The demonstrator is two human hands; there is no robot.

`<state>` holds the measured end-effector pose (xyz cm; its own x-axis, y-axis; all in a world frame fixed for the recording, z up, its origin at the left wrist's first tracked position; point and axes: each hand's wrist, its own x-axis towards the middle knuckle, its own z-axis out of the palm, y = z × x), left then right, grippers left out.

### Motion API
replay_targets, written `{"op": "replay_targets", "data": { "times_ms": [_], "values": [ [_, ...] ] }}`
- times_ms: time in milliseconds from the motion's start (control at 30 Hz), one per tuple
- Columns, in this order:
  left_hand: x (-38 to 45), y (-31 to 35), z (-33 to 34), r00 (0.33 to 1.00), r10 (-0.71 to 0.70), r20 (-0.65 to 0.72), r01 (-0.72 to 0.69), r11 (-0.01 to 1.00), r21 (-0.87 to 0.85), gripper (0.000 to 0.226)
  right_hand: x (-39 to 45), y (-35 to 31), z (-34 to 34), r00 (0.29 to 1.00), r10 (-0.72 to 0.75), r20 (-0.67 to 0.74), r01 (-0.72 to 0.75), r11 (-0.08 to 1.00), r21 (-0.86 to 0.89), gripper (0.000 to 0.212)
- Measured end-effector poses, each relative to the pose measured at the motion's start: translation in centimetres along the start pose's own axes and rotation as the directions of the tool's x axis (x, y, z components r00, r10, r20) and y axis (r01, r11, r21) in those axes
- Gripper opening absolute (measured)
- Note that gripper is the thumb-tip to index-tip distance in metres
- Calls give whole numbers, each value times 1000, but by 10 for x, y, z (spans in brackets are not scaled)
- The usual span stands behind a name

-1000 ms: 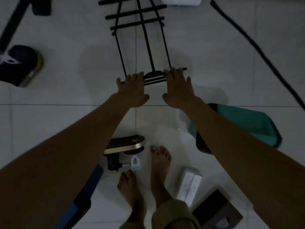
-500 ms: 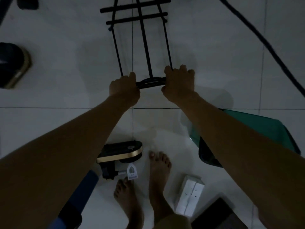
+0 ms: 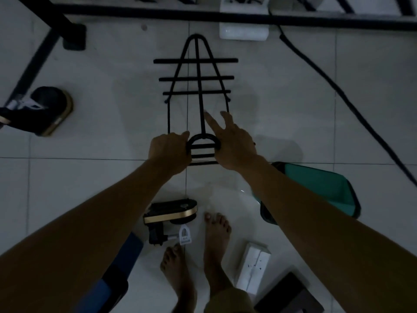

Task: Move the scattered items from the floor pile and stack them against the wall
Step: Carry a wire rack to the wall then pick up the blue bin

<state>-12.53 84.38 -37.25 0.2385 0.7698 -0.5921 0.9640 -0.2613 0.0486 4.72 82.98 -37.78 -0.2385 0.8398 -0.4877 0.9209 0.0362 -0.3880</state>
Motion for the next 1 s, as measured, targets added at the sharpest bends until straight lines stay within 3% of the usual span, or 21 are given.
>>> {"op": "replay_targets", "data": {
  "times_ms": [100, 200, 267, 367, 433, 500, 600, 700, 867, 1000],
  "values": [
    [-29, 1, -32, 994, 64, -88, -58, 996, 62, 44, -23, -18, -33, 1000, -8, -11, 9, 995, 100, 106],
    [-71, 1, -66, 987, 128, -97, -123, 991, 53, 36, -58, -38, -63, 1000, -4, 4, 4, 996, 89, 108],
    [-102, 0, -89, 993, 102, -56, -104, 994, -40, 30, -83, -54, -86, 1000, -13, 10, 13, 1000, -26, 104],
    [-152, 3, -126, 987, 141, -78, -145, 988, -51, 32, -122, -81, -124, 982, -187, 28, 189, 953, -237, 110],
    [-179, 4, -149, 979, 180, -96, -183, 983, -18, 34, -144, -95, -145, 969, -238, 61, 246, 944, -219, 116],
    [-211, 8, -174, 975, 188, -117, -192, 981, -20, 34, -175, -111, -169, 976, -217, 3, 216, 971, -105, 120],
    [-260, 17, -206, 977, 164, -138, -171, 984, -41, 33, -221, -133, -195, 967, -216, -134, 221, 975, 30, 121],
    [-305, 21, -228, 979, 115, -168, -121, 992, -28, 29, -262, -159, -216, 959, -219, -178, 237, 968, 87, 121],
    [-385, 20, -243, 974, -18, -228, -24, 983, -180, 27, -323, -208, -249, 957, -223, -184, 225, 974, -11, 117],
    [-440, 7, -238, 966, -128, -226, 70, 966, -249, 27, -356, -246, -250, 936, -316, -158, 306, 948, -85, 119]
  ]
}}
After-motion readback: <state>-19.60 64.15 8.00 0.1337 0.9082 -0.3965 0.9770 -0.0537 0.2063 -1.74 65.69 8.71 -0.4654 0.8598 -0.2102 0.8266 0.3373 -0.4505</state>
